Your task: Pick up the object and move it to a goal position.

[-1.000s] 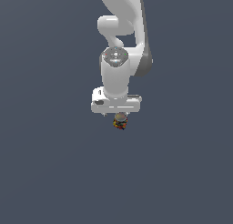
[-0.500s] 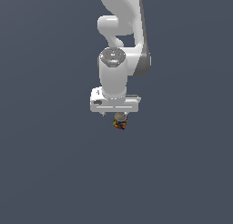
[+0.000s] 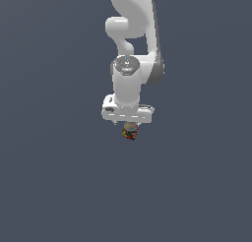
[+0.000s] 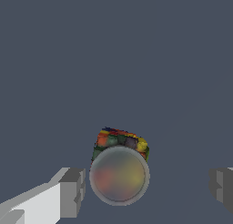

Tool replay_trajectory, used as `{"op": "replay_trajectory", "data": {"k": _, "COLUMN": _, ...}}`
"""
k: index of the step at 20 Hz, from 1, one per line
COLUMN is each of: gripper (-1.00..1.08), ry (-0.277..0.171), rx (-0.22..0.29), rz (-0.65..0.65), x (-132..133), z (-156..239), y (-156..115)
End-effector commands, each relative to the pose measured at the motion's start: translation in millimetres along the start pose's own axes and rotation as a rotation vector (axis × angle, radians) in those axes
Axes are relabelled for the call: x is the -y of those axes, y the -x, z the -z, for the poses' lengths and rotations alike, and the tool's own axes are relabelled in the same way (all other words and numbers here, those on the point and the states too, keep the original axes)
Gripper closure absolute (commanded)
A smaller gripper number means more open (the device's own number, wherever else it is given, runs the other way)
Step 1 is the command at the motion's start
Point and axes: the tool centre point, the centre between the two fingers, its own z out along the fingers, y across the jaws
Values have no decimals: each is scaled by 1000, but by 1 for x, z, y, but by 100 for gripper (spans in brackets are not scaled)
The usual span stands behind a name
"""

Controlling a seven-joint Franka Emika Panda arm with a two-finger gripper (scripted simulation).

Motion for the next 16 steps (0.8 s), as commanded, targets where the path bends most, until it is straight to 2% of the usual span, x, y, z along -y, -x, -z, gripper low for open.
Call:
{"op": "replay_trajectory", "data": {"k": 1, "gripper": -92, "ry": 0, "rx": -5, "rz": -44, "x": 4, "z": -8, "y": 6}}
{"op": "replay_trajectory", "data": {"k": 9, "gripper": -92, "ry": -2, "rx": -18, "rz": -157, "x": 14, "z": -26, "y": 22}}
{"op": "replay_trajectory", "data": {"k": 16, "gripper": -92, "ry": -2, "rx": -23, "rz": -194, "x": 17, "z": -32, "y": 28}}
